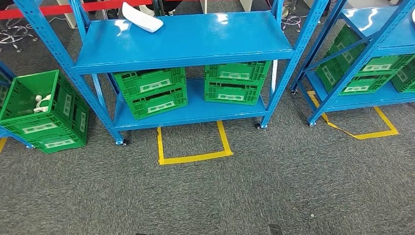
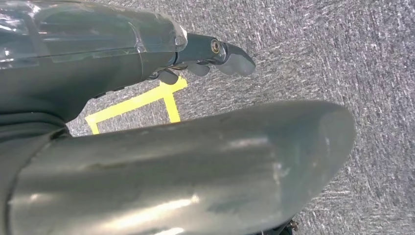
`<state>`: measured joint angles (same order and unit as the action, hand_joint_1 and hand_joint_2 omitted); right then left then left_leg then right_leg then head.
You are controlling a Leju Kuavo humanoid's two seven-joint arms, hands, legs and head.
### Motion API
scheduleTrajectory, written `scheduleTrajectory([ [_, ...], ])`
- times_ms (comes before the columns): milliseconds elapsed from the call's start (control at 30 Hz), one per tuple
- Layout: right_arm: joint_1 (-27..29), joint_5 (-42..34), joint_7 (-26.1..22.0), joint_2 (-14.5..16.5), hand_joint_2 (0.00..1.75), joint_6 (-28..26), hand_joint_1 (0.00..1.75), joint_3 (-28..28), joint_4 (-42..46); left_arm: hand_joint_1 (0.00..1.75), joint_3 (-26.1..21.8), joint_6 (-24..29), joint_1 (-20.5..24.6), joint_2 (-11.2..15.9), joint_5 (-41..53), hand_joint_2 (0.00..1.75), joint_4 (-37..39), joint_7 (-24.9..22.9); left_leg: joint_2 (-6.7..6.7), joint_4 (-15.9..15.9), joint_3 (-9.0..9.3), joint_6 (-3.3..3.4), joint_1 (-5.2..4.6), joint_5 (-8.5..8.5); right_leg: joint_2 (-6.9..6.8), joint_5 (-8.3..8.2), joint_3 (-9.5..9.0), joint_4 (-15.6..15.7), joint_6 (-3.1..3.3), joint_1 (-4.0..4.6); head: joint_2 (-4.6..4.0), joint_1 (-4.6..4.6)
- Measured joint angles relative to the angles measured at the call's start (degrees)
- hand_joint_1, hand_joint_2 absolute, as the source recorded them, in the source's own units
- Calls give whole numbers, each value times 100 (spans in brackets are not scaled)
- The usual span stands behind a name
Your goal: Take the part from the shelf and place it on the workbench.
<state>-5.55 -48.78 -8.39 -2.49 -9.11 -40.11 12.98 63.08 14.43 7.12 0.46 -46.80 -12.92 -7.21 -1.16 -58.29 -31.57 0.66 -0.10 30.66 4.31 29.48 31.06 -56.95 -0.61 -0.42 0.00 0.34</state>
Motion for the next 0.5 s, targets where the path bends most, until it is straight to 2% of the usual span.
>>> scheduleTrajectory([
  [133, 1, 0, 0, 0, 0, 0, 0, 0, 0, 0, 0, 0, 1, 0, 0, 0, 0, -7, 0, -6, 3, 4, -7, 2, 2, -6, -2, 13, -8, 0, 0, 0],
  [200, 1, 1, -1, -1, 0, 1, 0, 0, 0, 0, 0, -1, 2, -2, -1, 0, -1, -15, 20, 64, 50, 55, -3, -22, -1, -16, -24, 53, -48, -5, 0, -7],
  [233, 0, 1, -2, -2, 0, 4, 0, 0, 0, 0, 0, -2, 3, -3, -1, 0, -1, -18, 41, 135, 100, 87, 7, -48, -50, 5, -21, 33, -71, -3, 0, -2],
  [300, -14, 3, -6, -7, 0, 11, 0, 0, 1, 0, 0, -6, 2, -6, -1, 0, -2, -19, 106, 277, 200, 126, 43, -98, -215, 216, 150, -344, -102, -3, 0, 33],
  [367, -30, 4, -9, 1, 0, 19, 0, 0, 2, 0, 0, -13, -6, -3, 0, 0, -1, -21, 175, 299, 240, 120, 45, -85, -340, 537, 540, -1079, -146, -31, 0, 66],
  [400, -29, 4, -9, 5, 0, 20, 0, 0, 3, 0, 0, -16, -11, -2, 0, 0, -1, -22, 203, 297, 255, 105, 48, -67, -366, 613, 699, -1366, -173, -54, 0, 67],
  [433, -21, 4, -9, 8, 0, 21, 0, 0, 3, 0, 0, -19, -14, -3, 0, 0, 0, -22, 223, 295, 275, 83, 54, -46, -384, 582, 777, -1482, -199, -80, 0, 67],
  [500, -7, 4, -9, 4, 0, 22, 0, 0, 2, 0, 0, -23, -16, -5, 0, 0, 0, -22, 234, 290, 315, 39, 73, -9, -405, 358, 719, -1308, -235, -119, 0, 69],
])
